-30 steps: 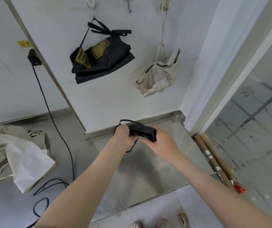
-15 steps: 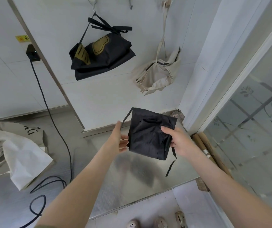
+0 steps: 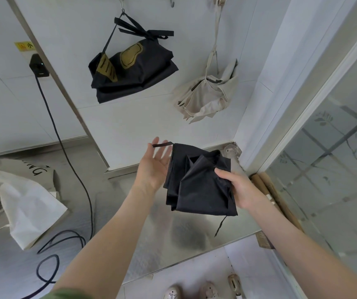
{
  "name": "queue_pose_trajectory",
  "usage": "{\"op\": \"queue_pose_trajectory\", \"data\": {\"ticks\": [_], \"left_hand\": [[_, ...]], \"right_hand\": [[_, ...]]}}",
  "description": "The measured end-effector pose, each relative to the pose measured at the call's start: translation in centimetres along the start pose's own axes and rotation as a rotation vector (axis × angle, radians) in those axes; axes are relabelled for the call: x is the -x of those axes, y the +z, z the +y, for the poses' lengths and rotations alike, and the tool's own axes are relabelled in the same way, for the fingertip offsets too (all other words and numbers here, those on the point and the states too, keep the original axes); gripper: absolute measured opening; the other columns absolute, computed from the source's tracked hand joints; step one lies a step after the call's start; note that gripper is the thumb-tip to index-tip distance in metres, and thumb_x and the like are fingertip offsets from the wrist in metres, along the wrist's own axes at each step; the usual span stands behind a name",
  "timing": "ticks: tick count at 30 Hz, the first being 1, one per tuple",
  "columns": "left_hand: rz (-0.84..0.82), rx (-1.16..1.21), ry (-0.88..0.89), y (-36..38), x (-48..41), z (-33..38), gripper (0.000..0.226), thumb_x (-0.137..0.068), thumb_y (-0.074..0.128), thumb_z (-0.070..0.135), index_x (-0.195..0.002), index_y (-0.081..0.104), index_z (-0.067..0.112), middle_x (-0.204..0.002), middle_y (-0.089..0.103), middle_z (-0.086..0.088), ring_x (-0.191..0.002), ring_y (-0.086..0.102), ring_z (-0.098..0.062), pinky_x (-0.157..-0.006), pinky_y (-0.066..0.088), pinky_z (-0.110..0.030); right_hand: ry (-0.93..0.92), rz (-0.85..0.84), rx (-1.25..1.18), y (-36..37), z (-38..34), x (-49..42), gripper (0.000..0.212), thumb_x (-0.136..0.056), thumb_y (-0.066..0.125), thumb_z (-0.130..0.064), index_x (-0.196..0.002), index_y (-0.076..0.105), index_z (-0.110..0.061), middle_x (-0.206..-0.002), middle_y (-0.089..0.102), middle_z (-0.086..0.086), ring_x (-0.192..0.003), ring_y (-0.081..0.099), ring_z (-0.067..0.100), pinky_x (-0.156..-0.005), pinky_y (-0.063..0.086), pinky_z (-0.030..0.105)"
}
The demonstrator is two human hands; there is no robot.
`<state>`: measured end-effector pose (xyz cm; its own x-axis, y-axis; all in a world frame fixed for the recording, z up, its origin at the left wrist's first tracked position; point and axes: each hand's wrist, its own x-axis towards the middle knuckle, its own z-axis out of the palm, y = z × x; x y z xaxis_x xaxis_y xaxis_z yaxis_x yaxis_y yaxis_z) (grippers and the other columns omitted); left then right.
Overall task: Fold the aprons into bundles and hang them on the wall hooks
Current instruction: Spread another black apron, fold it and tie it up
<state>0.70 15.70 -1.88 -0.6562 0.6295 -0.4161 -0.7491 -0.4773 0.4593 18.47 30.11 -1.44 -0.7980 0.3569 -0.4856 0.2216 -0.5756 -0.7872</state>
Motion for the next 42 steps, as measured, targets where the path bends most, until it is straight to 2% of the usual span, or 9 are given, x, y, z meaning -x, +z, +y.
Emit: {"op": "queue_pose_trajectory", "data": {"ticks": [4,10,17,21,27,32,36,39,42], "left_hand": [[0.029,0.043,0.098,-0.6,-0.2,1.0,0.03,-0.104,0.036,0.022,-0.081,0.054,0.016,-0.093,0.073,0.001,-0.097,0.068,-0.018,-0.09,0.051,-0.031],[0.059,-0.148,0.172,-1.8,0.2,0.9,0.034,-0.105,0.029,0.014,-0.075,0.045,0.014,-0.064,0.051,0.002,-0.072,0.065,-0.015,-0.073,0.054,-0.028],[0.171,-0.787,0.353,-4.7,1.9,0.3,0.032,-0.103,0.035,0.012,-0.078,0.054,0.01,-0.065,0.054,-0.002,-0.069,0.059,-0.014,-0.076,0.054,-0.026],[0.198,-1.27,0.349,-7.2,3.0,-1.0,0.029,-0.101,0.039,0.022,-0.082,0.059,0.013,-0.075,0.065,0.003,-0.079,0.058,-0.013,-0.077,0.045,-0.022],[-0.211,-1.976,0.422,-11.2,4.3,-3.1,0.026,-0.101,0.043,0.027,-0.09,0.061,0.01,-0.085,0.065,-0.003,-0.079,0.059,-0.022,-0.069,0.043,-0.032],[-0.495,-2.22,0.501,-14.7,3.8,-6.1,0.032,-0.092,0.047,0.03,-0.083,0.07,0.01,-0.075,0.063,-0.008,-0.063,0.061,-0.028,-0.059,0.05,-0.032],[-0.372,-2.155,0.264,-16.4,2.2,-8.0,0.034,-0.092,0.047,0.031,-0.101,0.072,0.009,-0.108,0.06,-0.016,-0.093,0.059,-0.036,-0.084,0.052,-0.043],[-0.391,-2.221,0.2,-16.3,1.5,-9.2,0.029,-0.098,0.049,0.025,-0.11,0.069,0.009,-0.134,0.047,-0.019,-0.124,0.043,-0.037,-0.108,0.034,-0.038],[-0.344,-2.271,0.212,-16.2,1.2,-9.6,0.028,-0.1,0.046,0.025,-0.112,0.068,0.012,-0.154,0.024,-0.017,-0.145,0.014,-0.034,-0.12,0.008,-0.037]], "right_hand": [[0.029,0.029,-0.046,-0.2,0.1,-0.1,0.016,-0.089,0.06,-0.022,-0.094,0.072,-0.013,-0.098,0.073,0.008,-0.084,0.07,0.021,-0.086,0.051,0.036],[0.032,0.077,-0.01,-0.2,0.5,-0.9,0.02,-0.096,0.054,-0.026,-0.096,0.068,-0.012,-0.091,0.074,0.005,-0.079,0.071,0.018,-0.079,0.056,0.032],[0.131,0.168,0.182,-1.5,3.0,-3.4,0.022,-0.092,0.063,-0.026,-0.105,0.068,-0.009,-0.101,0.074,0.007,-0.093,0.069,0.023,-0.079,0.055,0.034],[0.228,0.23,0.232,-1.5,6.4,-5.5,0.028,-0.09,0.066,-0.028,-0.111,0.067,-0.01,-0.111,0.071,0.011,-0.103,0.066,0.029,-0.097,0.05,0.048],[0.386,0.187,0.292,1.4,10.9,-8.2,0.031,-0.091,0.065,-0.027,-0.113,0.065,-0.007,-0.111,0.069,0.012,-0.104,0.065,0.03,-0.099,0.048,0.049],[0.429,0.164,0.322,3.2,12.9,-9.2,0.035,-0.089,0.067,-0.029,-0.116,0.063,-0.008,-0.114,0.067,0.015,-0.105,0.064,0.032,-0.096,0.05,0.048],[0.304,0.092,0.62,3.0,13.6,-9.4,0.052,-0.076,0.079,-0.022,-0.118,0.049,-0.014,-0.115,0.06,0.006,-0.106,0.059,0.02,-0.092,0.05,0.032],[0.214,0.054,0.954,1.8,13.8,-9.3,0.078,-0.075,0.075,-0.012,-0.137,0.028,-0.016,-0.133,0.04,0.005,-0.117,0.047,0.022,-0.096,0.045,0.032],[0.129,0.073,1.13,0.6,14.0,-8.9,0.075,-0.081,0.067,-0.011,-0.142,0.024,-0.014,-0.143,0.032,0.009,-0.124,0.042,0.025,-0.099,0.041,0.034]]}}
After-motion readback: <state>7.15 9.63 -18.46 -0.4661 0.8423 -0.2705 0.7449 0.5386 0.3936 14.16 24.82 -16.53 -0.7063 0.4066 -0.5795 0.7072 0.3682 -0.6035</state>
